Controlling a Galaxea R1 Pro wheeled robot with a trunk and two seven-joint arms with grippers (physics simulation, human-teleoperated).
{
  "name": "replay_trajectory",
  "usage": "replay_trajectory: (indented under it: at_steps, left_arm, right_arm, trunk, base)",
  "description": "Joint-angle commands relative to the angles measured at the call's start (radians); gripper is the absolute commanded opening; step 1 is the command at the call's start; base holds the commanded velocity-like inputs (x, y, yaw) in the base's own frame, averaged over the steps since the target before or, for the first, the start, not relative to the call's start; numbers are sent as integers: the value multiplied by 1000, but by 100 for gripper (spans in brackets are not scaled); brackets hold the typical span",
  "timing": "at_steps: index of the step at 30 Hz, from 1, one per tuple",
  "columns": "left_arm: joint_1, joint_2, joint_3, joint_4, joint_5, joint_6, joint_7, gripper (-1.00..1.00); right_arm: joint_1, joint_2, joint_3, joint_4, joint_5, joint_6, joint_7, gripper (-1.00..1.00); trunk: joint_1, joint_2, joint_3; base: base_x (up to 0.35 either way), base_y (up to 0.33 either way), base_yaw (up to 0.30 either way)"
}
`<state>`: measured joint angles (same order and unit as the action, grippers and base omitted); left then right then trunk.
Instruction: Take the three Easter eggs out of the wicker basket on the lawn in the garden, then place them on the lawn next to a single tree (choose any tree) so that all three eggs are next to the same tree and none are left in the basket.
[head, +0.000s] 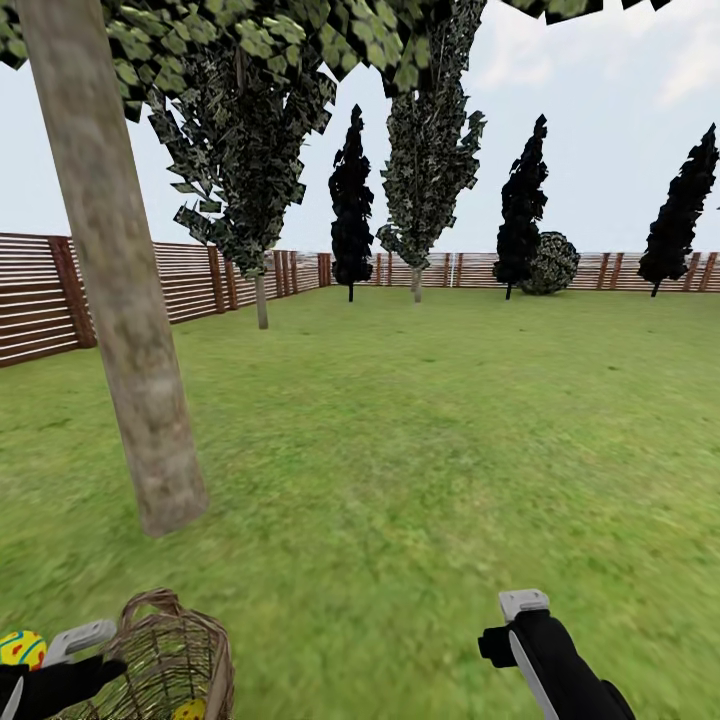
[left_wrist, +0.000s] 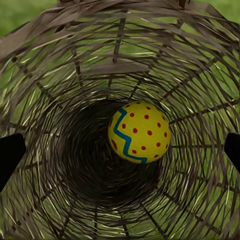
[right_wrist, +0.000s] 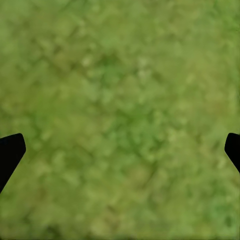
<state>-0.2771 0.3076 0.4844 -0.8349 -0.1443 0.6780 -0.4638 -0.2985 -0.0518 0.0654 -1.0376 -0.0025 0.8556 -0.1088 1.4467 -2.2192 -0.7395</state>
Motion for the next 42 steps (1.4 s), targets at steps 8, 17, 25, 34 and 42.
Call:
replay_trajectory:
  at_steps: [8,17,25,34,42]
  left_arm:
    - [-1,-2,3,-1,-9,3,5,100]
    - [-1,-14,3,-2,-9,-3,5,100]
    - [-7,-3,-23,-38,38,-34,-26,100]
    - [-11,-54,-20,-47,92,-83,-27,100]
    - [-11,-84,-21,-46,139,-127,-25,100]
  right_arm:
    - [-1,-1,4,-1,-1,5,-5,100]
    - [-1,-2,6,-5,-1,-2,-1,100]
    - [-46,11,35,-50,2,-47,28,100]
    - [-51,38,54,-101,1,-98,29,100]
    - [-51,38,54,-146,-1,-143,33,100]
  trunk:
    - [31,-57,-26]
    - [38,-71,-33]
    - [38,-71,-33]
    - [38,-71,-33]
    - [38,-71,-33]
  base:
    - [0,0,0]
    - [0,0,0]
    - [0,0,0]
    - [0,0,0]
    - [0,0,0]
